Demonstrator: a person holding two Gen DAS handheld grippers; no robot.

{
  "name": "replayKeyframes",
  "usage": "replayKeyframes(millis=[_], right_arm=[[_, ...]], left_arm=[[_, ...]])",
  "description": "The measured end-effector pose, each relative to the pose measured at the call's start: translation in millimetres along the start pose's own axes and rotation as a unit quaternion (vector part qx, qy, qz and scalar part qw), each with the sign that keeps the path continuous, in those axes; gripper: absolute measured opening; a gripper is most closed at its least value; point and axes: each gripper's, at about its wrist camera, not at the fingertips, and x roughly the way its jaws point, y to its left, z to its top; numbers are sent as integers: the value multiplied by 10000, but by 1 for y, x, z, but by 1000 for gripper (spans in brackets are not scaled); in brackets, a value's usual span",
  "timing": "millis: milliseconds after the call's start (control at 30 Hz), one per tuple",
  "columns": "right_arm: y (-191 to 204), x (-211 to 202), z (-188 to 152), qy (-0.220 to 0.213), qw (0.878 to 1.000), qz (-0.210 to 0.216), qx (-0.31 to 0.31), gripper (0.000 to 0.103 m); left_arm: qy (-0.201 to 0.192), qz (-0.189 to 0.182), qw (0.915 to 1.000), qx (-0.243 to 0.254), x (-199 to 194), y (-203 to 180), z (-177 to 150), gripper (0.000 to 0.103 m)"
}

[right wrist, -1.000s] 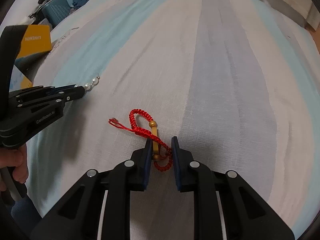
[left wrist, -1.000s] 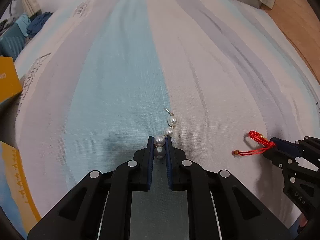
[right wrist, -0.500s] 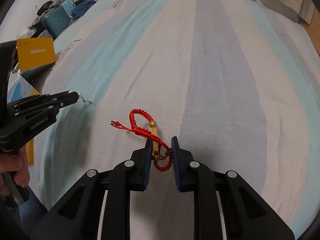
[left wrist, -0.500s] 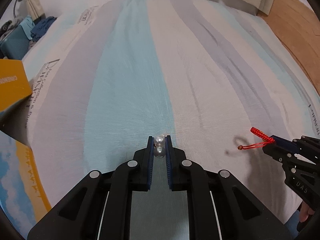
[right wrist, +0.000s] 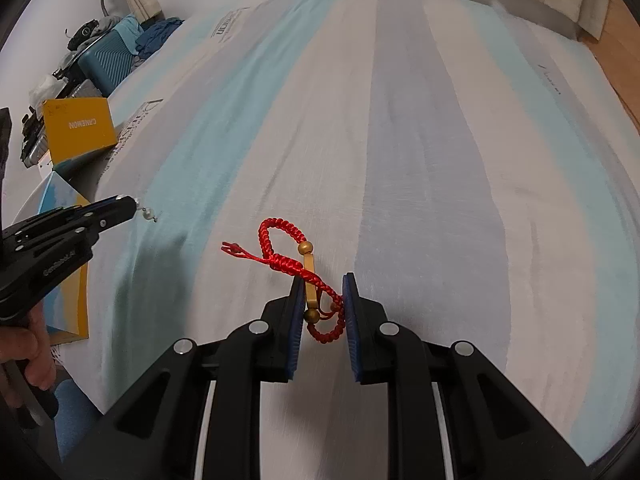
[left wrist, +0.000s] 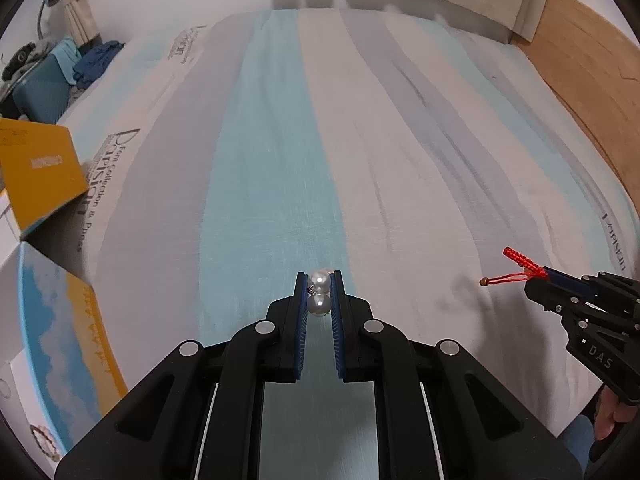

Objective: Organize jewelry
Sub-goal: 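Lift and carry the pearls and red cord bracelet over the white box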

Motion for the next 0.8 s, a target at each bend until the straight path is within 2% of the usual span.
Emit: replayKeyframes(millis=[333, 800], right_arm=[[7, -24, -2, -101, 9999, -1, 12, 18], [36, -50, -1, -264, 9995, 39, -180, 18]], left_arm=[[-125, -47, 9999, -8, -36, 3, -5, 10], [-282, 129, 9995, -69, -75, 24, -16, 10]])
